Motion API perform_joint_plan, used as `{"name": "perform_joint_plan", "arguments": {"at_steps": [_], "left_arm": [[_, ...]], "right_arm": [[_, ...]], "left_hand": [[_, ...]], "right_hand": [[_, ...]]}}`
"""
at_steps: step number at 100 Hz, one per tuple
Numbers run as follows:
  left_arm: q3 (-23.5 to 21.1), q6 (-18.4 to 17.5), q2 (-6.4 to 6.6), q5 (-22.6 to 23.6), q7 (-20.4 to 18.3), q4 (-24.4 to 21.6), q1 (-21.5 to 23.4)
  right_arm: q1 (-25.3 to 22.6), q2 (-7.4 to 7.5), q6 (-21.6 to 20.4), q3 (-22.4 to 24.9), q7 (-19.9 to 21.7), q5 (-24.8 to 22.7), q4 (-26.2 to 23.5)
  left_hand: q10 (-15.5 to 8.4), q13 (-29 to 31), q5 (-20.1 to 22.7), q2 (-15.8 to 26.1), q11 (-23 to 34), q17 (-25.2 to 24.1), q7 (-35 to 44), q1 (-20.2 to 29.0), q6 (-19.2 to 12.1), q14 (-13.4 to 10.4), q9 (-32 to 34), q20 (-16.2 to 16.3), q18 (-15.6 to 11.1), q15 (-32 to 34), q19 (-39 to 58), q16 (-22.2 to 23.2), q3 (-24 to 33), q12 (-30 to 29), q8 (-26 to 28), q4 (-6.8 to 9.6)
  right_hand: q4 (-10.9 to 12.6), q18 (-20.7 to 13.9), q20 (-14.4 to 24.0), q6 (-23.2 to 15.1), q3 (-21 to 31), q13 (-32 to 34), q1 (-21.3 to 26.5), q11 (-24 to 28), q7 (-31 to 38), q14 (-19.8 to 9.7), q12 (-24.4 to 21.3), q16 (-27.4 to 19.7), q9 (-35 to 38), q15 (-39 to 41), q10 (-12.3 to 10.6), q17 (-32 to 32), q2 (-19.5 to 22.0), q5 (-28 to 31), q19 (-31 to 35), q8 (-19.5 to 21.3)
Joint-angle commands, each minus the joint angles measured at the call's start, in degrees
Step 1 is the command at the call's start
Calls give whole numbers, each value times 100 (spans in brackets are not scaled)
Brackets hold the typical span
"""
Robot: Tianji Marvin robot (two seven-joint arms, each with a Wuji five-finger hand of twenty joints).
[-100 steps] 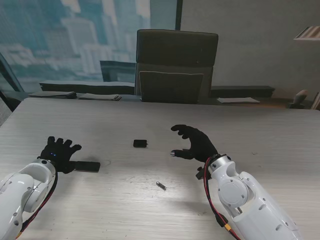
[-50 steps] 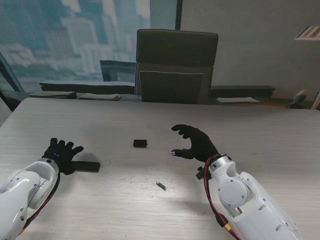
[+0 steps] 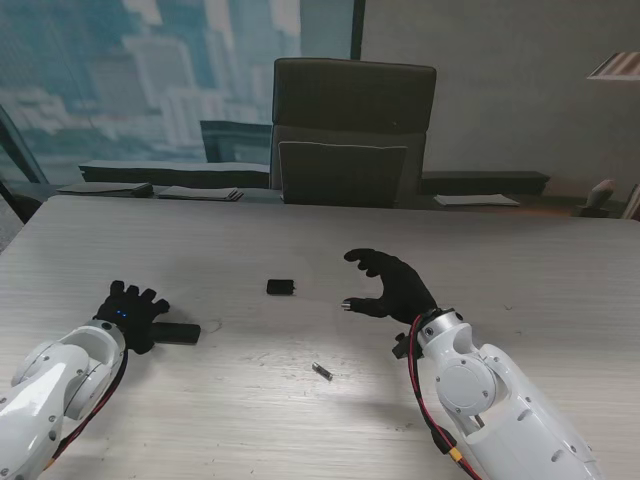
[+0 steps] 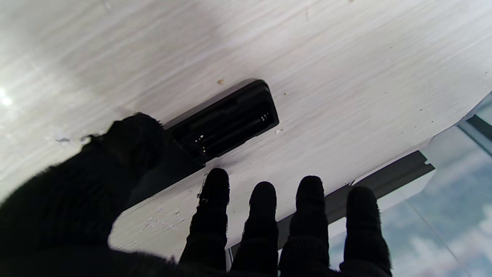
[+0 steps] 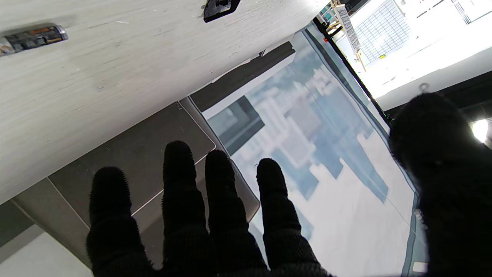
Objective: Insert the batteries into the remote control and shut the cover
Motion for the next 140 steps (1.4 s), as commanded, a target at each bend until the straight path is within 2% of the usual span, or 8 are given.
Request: {"name": "perform_joint_plan", "arguments": {"at_steps": [1, 30, 36, 41, 57, 68, 89, 140], "left_arm": [[67, 1, -10, -48, -68, 121, 117], [211, 98, -3, -129, 166, 266, 213], [251, 144, -4, -164, 289, 324, 218], [269, 181, -6, -190, 350, 351, 222], [292, 193, -13, -265, 326, 352, 202], [394, 222, -19, -361, 359, 405, 91], [789, 247, -22, -559, 393, 541, -302], [2512, 428, -65, -1377, -191, 543, -1512]], "right_arm": [[-43, -26, -5, 1, 64, 15, -17], [-48, -35, 4, 4, 33, 30, -27], [-51, -38, 2, 8, 20, 28, -29], [-53, -39, 8, 10, 13, 27, -31], [-59, -46, 39, 12, -4, 39, -42], [-58, -48, 45, 15, -12, 39, -42], [-70, -52, 64, 28, -26, 45, -57], [-24, -110, -29, 58, -137, 272, -16]], "left_hand": [[-71, 35, 663, -208, 133, -23, 849, 82, -639, -36, 127, -138, 5, 88, 151, -34, 261, 98, 386, 111], [31, 241, 1593, -345, 328, 59, 1395, 100, 261, -16, 621, -142, 72, 226, 289, -30, 707, 218, 722, 169], [19, 313, 1911, -365, 389, 81, 1729, 198, 169, -7, 809, -134, 89, 262, 317, -26, 796, 254, 881, 194], [9, 344, 2026, -571, 404, 84, 1965, 360, 79, 9, 916, -134, 93, 279, 326, -33, 817, 280, 743, -45], [-74, 361, 2177, -766, 412, 87, 2270, 701, -155, 8, 1100, -138, 101, 262, 326, -60, 765, 292, 460, -170], [-127, 376, 2219, -771, 438, 87, 2549, 996, -380, -8, 1202, -139, 101, 265, 326, -68, 729, 309, 291, -116], [-106, 386, 2324, -669, 445, 87, 2622, 1009, -354, 33, 1305, -139, 101, 269, 326, -69, 698, 310, 239, -83], [-108, 450, 2669, -334, 394, 88, 2749, 1238, -401, 96, 1712, -140, 109, 180, 324, -130, 311, 280, 111, -51]], "right_hand": [[88, 24, 139, -90, -118, 53, 6, 33, 66, -33, 55, 56, 26, 40, -28, 15, 94, 18, -126, -101], [98, 22, 154, -85, -151, 54, 15, 30, 66, -25, 53, 52, 32, 36, -20, 23, 129, 29, -139, -104], [100, 22, 157, -90, -159, 46, 21, 31, 68, -30, 53, 49, 35, 30, -21, 23, 143, 31, -144, -104], [102, 20, 158, -82, -165, 55, 29, 33, 69, -22, 54, 51, 39, 35, -18, 21, 140, 33, -148, -104], [109, 23, 165, -82, -180, 73, 45, 33, 73, -13, 53, 58, 40, 54, -16, 26, 156, 45, -155, -106], [114, 20, 171, -85, -194, 47, 46, 37, 74, -29, 53, 56, 45, 50, -17, 27, 181, 41, -159, -107], [126, 23, 180, -83, -251, 63, 71, 34, 78, -9, 51, 56, 42, 56, -15, 31, 221, 47, -168, -110], [230, 65, 204, -55, -582, 84, 164, 4, 80, 36, 24, 50, 142, 68, 64, 51, 589, 184, -216, -139]]}}
